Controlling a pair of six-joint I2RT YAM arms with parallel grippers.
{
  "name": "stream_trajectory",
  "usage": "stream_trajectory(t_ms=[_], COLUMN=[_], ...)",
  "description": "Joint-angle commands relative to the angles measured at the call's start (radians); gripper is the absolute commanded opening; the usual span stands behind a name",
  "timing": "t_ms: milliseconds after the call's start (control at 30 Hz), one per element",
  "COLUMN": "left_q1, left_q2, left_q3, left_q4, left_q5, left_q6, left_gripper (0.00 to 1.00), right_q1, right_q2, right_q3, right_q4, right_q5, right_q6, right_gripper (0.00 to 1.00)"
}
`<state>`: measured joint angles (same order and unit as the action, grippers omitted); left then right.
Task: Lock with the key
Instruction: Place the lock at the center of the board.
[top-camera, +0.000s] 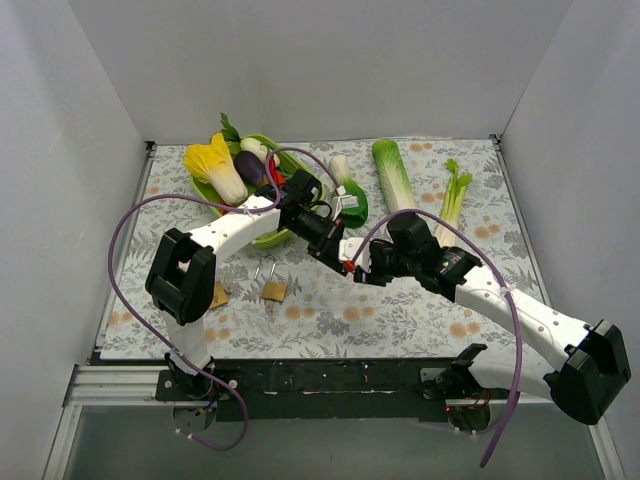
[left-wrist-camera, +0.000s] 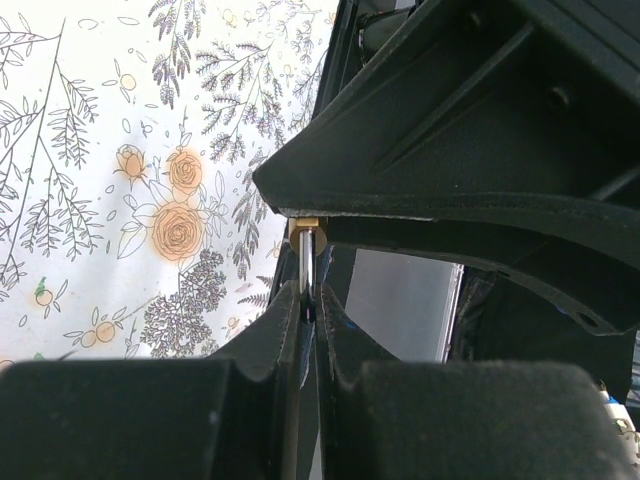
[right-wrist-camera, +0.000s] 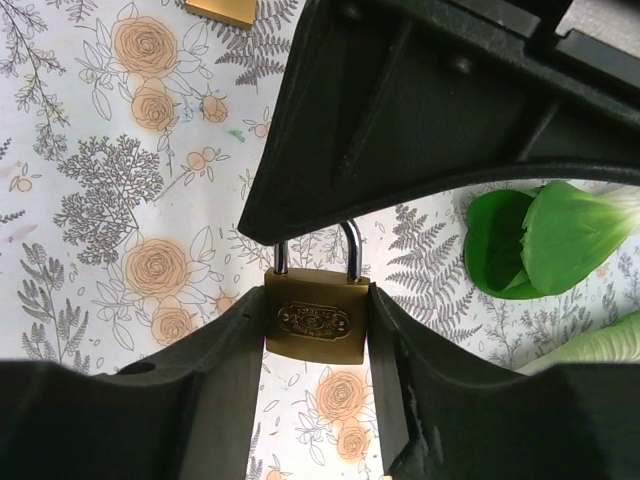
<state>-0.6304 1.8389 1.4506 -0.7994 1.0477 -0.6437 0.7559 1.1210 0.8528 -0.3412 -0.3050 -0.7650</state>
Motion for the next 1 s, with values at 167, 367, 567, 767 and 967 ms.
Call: stream_trajectory(t_ms=[167, 367, 567, 767, 967], left_q1=[-0.003, 0.017, 0.13, 0.221, 0.224], left_q2=[-0.046, -0.079, -0.274, -0.474, -0.417], left_q3=[0.021, -0.012, -0.122, -0.268, -0.175], left_q4=[-0.001, 0.035, 0.22, 0.426, 0.347], left_q5=[0.052, 0.04, -0.199, -0.561, -0.773], left_q6=[0.006, -0.023, -0.082, -0.142, -0.186], left_gripper=[0.0, 0.69, 0.98, 0.98, 0.98], right_q1=[0.003, 0.003, -0.046, -0.256, -0.331], right_q2=[0.02, 0.01, -0.033, -0.059, -0.062], right_q3=[-0.003, 0.009, 0.006, -0.076, -0.135], right_q4=[0.05, 0.038, -0.05, -0.163, -0.245], right_q5=[0.038, 0.076, 0.159, 0.21, 0.361], right_q6=[0.027, 0.139, 0.41, 0.807, 1.105], right_gripper=[0.37, 0.01, 0.01, 0.01, 0.01])
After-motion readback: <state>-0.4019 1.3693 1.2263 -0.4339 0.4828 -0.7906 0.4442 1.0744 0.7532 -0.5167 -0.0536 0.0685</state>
